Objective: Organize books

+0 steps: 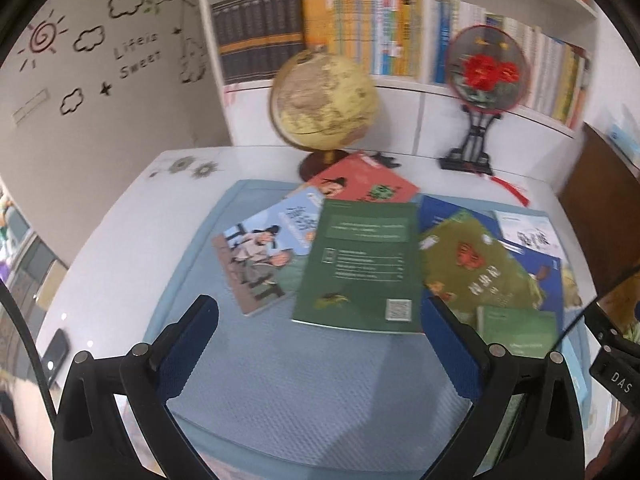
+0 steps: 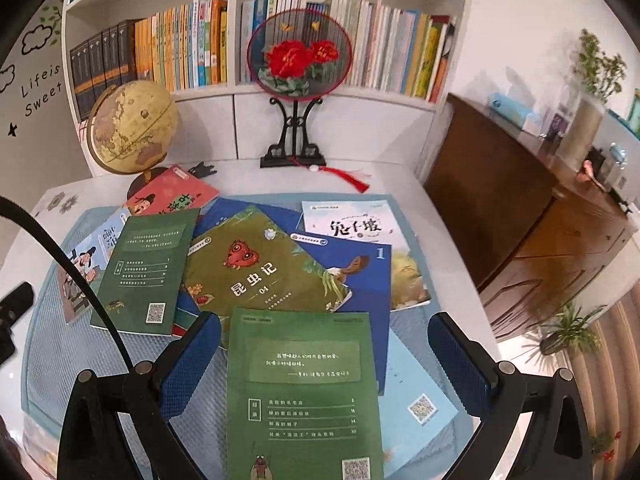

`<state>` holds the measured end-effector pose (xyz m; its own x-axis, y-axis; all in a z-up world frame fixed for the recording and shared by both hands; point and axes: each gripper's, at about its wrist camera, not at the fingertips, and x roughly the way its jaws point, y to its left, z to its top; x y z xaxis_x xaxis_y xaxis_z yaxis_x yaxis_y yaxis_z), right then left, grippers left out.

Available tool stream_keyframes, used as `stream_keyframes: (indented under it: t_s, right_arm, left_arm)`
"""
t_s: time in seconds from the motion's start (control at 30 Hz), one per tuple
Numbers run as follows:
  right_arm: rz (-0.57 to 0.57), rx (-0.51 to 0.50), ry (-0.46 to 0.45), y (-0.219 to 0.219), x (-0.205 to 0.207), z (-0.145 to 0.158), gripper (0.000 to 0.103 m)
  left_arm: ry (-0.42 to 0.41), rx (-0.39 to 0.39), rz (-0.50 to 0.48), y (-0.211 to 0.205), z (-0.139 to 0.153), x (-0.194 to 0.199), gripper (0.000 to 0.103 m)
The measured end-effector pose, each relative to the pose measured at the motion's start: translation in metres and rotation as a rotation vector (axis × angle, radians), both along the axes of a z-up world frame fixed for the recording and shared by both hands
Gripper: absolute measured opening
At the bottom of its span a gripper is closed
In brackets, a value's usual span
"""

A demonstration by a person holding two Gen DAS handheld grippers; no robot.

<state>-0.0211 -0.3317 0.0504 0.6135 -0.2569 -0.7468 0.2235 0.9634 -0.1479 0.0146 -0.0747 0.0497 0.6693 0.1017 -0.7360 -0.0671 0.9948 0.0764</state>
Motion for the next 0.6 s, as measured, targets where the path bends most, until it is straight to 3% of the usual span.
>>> stream_keyframes:
  t_s: [0.23,0.47,0.6]
  right_arm:
    - [0.059,0.008,0.087,0.016,0.032,-0.031,0.103]
    - [0.062,0.027,0.118,0.045,0.056,-0.045,0.103]
    - [0.044,0.065,0.133,0.06,0.069,-0.053,0.103]
  left_arm:
    - [0.033,0.047,0.014,0.04,-0.008,0.019,0.101]
    - [0.046,0.078,-0.119,0.059,-0.023,0.055,0.101]
    - [0.091,0.032,-0.207,0.069,-0.039,0.079,0.101]
